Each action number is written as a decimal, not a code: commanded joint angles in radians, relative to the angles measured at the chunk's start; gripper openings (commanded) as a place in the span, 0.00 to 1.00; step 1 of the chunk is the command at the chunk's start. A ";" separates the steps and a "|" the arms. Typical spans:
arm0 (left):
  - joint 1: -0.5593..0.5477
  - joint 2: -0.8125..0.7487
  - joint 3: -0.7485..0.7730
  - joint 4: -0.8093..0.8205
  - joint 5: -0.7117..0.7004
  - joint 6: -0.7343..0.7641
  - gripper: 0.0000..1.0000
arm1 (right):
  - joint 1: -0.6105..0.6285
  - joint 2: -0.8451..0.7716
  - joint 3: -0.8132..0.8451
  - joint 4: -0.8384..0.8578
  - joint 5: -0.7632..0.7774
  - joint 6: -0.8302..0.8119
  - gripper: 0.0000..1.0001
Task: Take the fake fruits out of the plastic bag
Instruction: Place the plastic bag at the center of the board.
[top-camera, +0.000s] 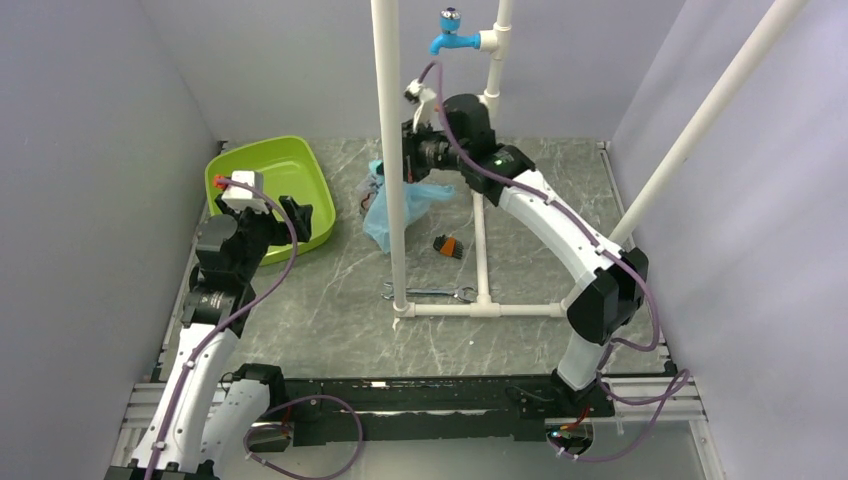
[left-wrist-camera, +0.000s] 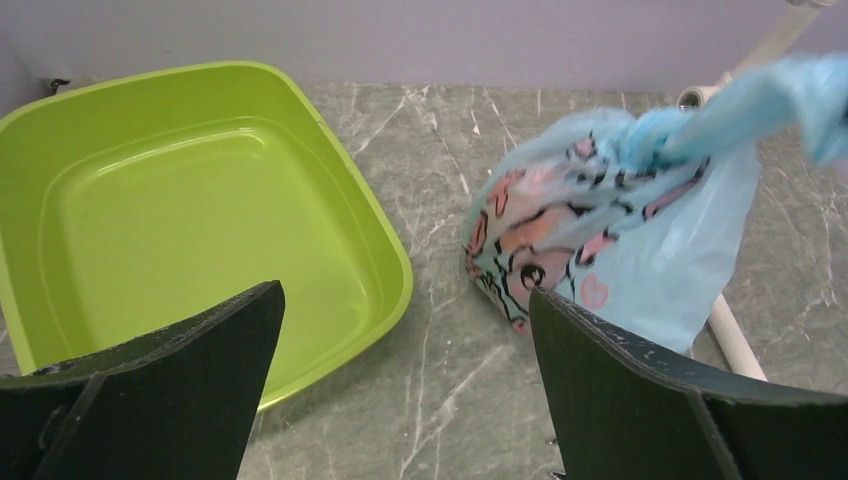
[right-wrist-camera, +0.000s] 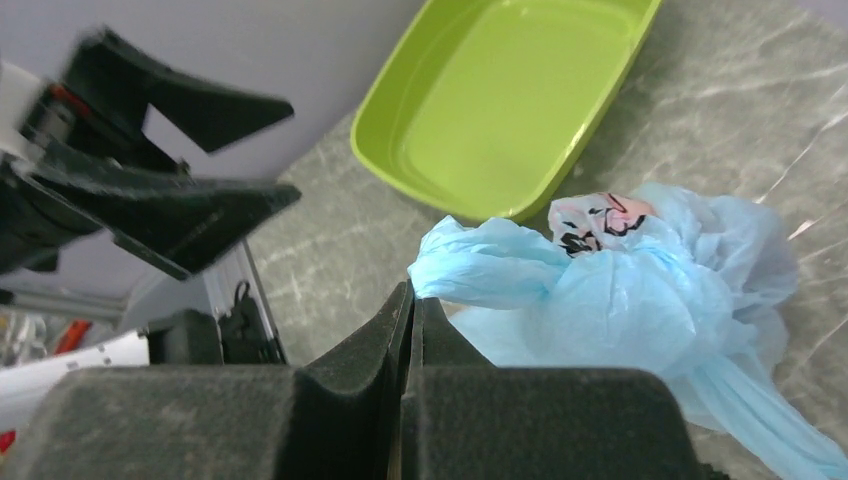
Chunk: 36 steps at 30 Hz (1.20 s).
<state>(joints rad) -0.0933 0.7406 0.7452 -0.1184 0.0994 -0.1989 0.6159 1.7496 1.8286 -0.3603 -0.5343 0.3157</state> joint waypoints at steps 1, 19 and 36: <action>-0.004 -0.016 0.012 0.024 -0.023 0.009 0.99 | 0.079 0.002 -0.084 -0.053 0.069 -0.092 0.00; 0.001 0.445 0.359 -0.102 0.474 -0.110 0.98 | 0.164 -0.121 -0.560 0.226 0.025 0.144 0.13; -0.034 0.530 0.334 -0.097 0.443 -0.001 0.98 | 0.021 -0.532 -0.778 0.149 0.292 0.138 0.92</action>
<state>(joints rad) -0.1104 1.3323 1.0832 -0.2405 0.5510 -0.2428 0.7197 1.2686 1.1286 -0.2325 -0.3058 0.4290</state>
